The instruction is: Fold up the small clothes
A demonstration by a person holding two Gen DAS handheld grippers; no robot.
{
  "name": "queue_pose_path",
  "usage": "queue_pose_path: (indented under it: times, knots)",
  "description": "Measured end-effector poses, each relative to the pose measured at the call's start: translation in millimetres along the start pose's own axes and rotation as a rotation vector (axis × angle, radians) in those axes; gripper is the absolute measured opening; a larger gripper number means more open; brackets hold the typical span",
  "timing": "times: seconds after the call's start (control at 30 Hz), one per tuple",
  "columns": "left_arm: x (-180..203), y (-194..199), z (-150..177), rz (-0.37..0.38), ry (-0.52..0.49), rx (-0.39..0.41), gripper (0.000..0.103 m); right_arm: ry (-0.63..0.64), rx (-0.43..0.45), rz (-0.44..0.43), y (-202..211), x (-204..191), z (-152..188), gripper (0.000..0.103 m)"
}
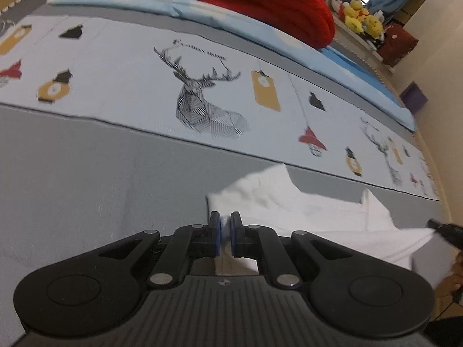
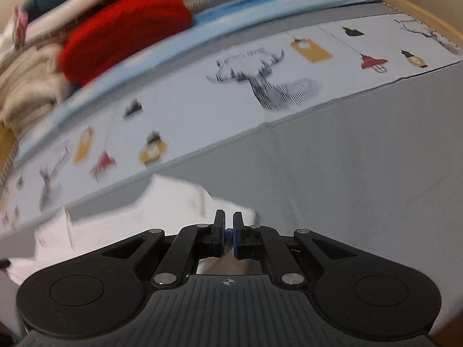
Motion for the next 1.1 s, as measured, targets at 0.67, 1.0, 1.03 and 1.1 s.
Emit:
queue_pose_path:
  times: [0.67, 1.0, 1.03, 1.1]
  knots:
    - [6, -10, 31, -0.077, -0.032, -0.078, 0.027, -0.018, -0.098, 0.042, -11, -9, 24, 0.017]
    - [30, -35, 8, -0.073, -0.021, -0.057, 0.042, 0.016, -0.149, 0.087, -49, -23, 20, 0.020]
    - [32, -37, 6, -0.078, -0.019, -0.056, 0.043, 0.017, -0.152, 0.092, -53, -25, 19, 0.022]
    - [36, -45, 2, -0.093, -0.014, -0.060, 0.043, 0.015, -0.155, 0.103, -60, -27, 15, 0.022]
Point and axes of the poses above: each gripper's, at about its wrist camera, not at the fingertips, and y roughly against the way its jaws point, x to its right, z to its underside, the point moved 2 cm from there along -y, roughly the way its jaws point
